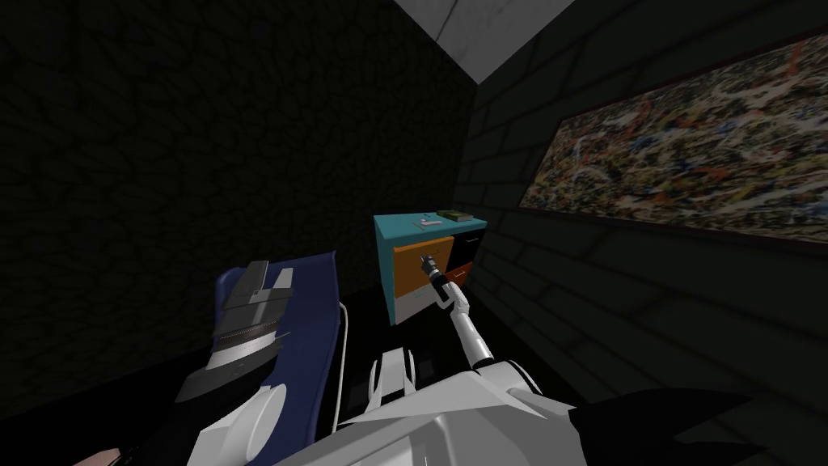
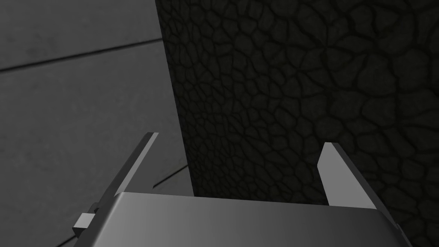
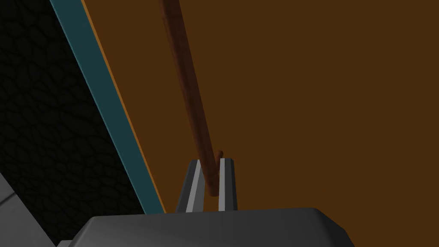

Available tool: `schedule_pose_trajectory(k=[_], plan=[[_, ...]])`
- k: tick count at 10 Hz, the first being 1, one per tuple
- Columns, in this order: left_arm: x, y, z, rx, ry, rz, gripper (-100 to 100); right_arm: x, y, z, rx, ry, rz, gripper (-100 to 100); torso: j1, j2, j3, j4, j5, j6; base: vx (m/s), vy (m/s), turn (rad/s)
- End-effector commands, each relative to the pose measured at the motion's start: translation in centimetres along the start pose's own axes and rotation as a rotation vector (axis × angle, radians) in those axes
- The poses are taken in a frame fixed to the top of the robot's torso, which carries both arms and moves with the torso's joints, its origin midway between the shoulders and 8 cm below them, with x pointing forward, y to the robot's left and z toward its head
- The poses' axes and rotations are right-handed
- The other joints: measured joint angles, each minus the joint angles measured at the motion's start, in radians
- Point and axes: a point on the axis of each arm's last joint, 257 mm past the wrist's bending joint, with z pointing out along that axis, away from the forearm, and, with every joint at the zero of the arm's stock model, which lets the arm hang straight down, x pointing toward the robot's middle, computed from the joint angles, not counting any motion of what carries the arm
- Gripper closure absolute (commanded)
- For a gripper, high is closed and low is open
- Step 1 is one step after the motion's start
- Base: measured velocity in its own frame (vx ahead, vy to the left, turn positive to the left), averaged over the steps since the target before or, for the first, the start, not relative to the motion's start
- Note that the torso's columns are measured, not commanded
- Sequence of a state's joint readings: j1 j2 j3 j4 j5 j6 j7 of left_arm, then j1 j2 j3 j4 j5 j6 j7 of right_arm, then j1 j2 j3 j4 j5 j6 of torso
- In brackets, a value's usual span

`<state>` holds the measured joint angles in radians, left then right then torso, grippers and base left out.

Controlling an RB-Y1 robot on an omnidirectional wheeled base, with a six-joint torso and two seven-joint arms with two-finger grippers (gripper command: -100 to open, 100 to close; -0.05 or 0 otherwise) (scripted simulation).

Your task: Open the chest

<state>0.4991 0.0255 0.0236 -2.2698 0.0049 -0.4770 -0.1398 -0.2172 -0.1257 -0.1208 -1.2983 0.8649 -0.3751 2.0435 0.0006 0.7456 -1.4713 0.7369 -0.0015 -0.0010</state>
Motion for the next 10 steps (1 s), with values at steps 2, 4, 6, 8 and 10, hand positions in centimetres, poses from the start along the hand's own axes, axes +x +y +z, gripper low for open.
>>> schedule_pose_trajectory(k=[2,4,6,8,10], plan=[[0.0,0.0,0.0,0.0,0.0,0.0,0,-0.1,0.0,0.2,-0.007,-0.007,0.002,100,0.0,-0.006,-0.004,0.002,0.001,0.0,-0.204,-0.059,-0.011],[0.0,0.0,0.0,0.0,0.0,0.0,0,-0.1,0.3,-0.1,-0.015,-0.008,0.003,100,0.002,-0.011,-0.006,0.003,0.003,0.001,-0.121,-0.034,-0.014],[0.0,0.0,0.0,0.0,0.0,0.0,0,-0.2,0.2,-0.1,-0.013,-0.013,0.004,100,-0.002,-0.005,-0.003,0.002,0.001,0.002,-0.192,-0.049,-0.025],[0.0,0.0,0.0,0.0,0.0,0.0,0,-0.2,0.2,0.0,-0.013,-0.014,0.003,100,0.0,-0.004,-0.003,0.002,0.001,0.001,-0.161,-0.027,-0.025],[0.0,0.0,0.0,0.0,0.0,0.0,0,0.5,-0.8,1.4,-0.021,-0.003,0.004,-100,0.002,-0.012,-0.007,0.002,0.003,0.0,-0.068,-0.012,0.063]])
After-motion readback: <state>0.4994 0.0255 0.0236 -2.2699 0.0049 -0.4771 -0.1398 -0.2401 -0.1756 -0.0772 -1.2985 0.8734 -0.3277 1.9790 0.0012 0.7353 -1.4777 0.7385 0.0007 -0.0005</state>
